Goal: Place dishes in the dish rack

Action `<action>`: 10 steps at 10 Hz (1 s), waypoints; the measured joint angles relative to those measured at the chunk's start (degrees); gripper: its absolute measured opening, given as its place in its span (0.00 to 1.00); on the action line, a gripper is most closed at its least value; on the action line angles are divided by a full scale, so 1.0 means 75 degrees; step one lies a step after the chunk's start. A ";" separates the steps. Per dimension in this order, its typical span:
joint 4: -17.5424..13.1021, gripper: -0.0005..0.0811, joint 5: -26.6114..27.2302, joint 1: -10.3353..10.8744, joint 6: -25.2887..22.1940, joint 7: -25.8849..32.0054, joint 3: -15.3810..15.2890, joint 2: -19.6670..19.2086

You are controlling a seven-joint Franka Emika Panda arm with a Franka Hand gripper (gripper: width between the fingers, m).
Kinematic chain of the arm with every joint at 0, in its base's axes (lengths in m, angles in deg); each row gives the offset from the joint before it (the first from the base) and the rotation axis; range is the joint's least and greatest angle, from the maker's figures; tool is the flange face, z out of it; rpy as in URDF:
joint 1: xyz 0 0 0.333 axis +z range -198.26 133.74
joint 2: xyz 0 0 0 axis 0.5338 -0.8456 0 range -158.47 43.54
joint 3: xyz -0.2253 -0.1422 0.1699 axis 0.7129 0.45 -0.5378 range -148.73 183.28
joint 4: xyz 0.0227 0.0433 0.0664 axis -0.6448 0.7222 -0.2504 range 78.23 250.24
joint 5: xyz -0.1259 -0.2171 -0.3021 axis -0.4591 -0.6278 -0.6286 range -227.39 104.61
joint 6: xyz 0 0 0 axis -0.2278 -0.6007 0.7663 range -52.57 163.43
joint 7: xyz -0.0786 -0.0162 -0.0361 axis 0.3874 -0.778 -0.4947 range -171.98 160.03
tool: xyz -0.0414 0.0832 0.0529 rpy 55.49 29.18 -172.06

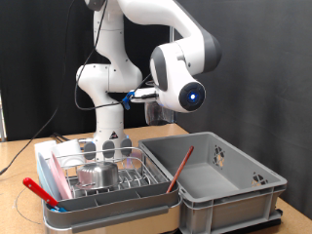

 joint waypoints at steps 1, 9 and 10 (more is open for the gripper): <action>-0.0043 0.13 0.0001 0.0015 -0.0216 -0.0054 -0.0014 -0.0095; 0.0441 0.13 -0.1294 -0.0802 -0.0368 0.0601 0.0747 0.0276; 0.0508 0.13 -0.1564 -0.0934 -0.0367 0.0812 0.0876 0.0362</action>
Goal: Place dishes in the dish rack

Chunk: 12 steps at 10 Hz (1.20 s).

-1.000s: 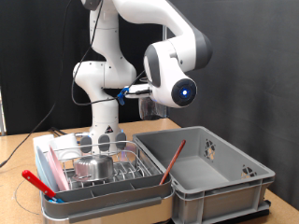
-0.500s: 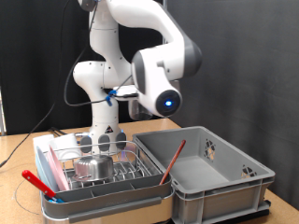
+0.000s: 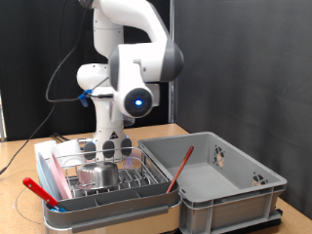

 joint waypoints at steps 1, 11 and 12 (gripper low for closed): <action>0.0063 0.13 -0.0245 -0.0132 0.0000 0.0215 0.0110 0.0087; 0.0562 0.13 -0.0825 -0.0602 0.0939 0.0972 0.0584 0.0240; 0.0588 0.13 -0.0833 -0.0601 0.0995 0.0942 0.0584 0.0142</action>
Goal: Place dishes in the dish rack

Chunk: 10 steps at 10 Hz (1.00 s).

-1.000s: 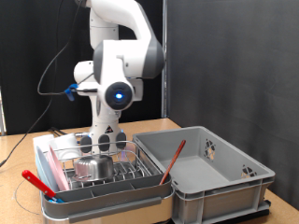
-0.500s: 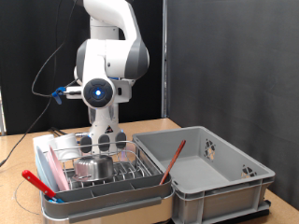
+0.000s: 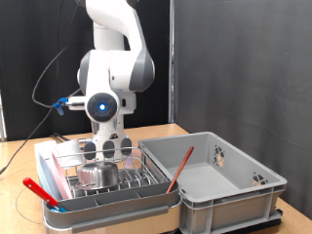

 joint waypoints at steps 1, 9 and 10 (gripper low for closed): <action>0.0018 0.13 -0.0017 0.0000 0.0074 -0.0019 -0.0002 -0.0124; 0.0151 0.13 -0.0084 0.0053 0.0559 -0.0336 -0.0181 -0.0676; 0.0190 0.13 -0.0084 0.0054 0.0619 -0.0391 -0.0217 -0.0691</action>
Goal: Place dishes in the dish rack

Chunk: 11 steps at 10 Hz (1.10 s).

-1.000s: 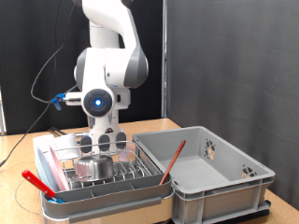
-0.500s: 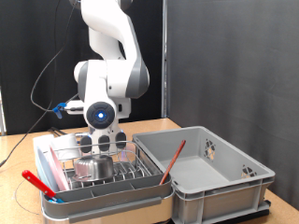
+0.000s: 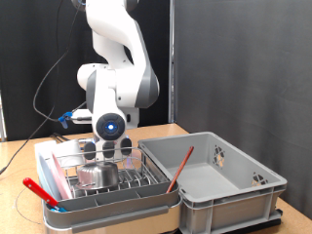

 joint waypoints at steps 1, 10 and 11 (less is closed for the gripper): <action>0.0041 0.13 0.0000 0.0003 0.0115 -0.0081 -0.0036 -0.0026; 0.0354 0.25 -0.0002 0.0012 0.1399 -0.0689 -0.0050 -0.0113; 0.0381 0.47 -0.0002 0.0009 0.1641 -0.0732 -0.0044 -0.0055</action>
